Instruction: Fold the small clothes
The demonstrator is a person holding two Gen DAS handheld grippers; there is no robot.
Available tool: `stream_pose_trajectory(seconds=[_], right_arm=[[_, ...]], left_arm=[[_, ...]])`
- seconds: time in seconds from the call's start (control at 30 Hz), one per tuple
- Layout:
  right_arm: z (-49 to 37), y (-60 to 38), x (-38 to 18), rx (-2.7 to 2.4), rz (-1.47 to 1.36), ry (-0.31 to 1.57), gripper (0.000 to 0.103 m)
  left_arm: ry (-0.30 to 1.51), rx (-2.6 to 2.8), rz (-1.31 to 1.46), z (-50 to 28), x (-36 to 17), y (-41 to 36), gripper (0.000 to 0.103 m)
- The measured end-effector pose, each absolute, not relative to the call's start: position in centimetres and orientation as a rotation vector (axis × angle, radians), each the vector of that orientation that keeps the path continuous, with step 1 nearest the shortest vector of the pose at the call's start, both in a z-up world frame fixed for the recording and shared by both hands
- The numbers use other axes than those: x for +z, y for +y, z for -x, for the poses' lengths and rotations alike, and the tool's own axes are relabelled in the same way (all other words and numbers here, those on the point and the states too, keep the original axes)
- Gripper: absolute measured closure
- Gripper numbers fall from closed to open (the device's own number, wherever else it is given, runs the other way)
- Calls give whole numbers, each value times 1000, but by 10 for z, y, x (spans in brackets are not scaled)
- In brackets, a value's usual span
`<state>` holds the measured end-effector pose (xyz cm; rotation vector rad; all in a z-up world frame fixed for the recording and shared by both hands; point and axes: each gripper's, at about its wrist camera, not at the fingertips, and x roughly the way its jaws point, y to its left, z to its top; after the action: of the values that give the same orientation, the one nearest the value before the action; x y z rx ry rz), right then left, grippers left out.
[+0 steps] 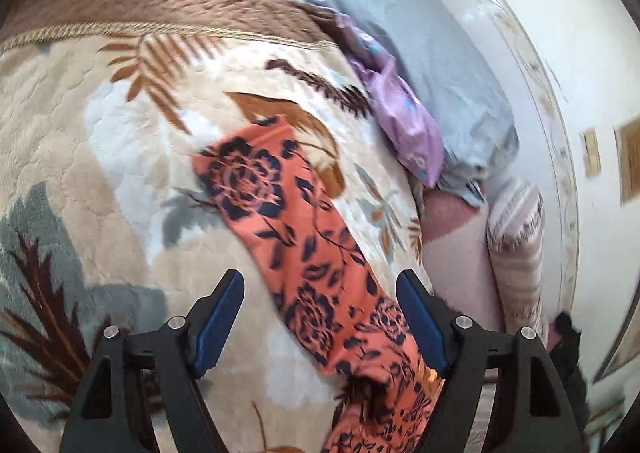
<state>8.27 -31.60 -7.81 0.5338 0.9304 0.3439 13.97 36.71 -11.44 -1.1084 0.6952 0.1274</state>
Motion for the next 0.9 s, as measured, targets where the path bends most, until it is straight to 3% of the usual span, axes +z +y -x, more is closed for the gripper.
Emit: stream_pose_trajectory(seconds=[0.23,0.33,0.37,0.4,0.43,0.5,0.6,0.9], right_arm=[[-45,-304,-97,328,-518,994,7],[-42,-310,-95,310,-528,986,7],[-41,-311,-94,306,-526,981,7],[-43,-311,-93,305,-526,978,7],[-42,-311,-93,303,-528,975,7],[-40,-313,-93,297,-530,972,7],[-32,-321,-90,274,-532,951,7],[-11,-351,-92,266,-609,882,7]], left_arm=[[705,176,1233,-169,-150,391,25],[697,227,1226,-176,-152,398,31],[710,250,1207,-180,-152,401,42],[743,289,1169,-184,-152,404,77],[805,336,1121,-190,-155,407,100],[827,338,1127,-193,-159,411,98],[798,350,918,-194,-114,390,98],[378,-42,421,-167,139,208,98]])
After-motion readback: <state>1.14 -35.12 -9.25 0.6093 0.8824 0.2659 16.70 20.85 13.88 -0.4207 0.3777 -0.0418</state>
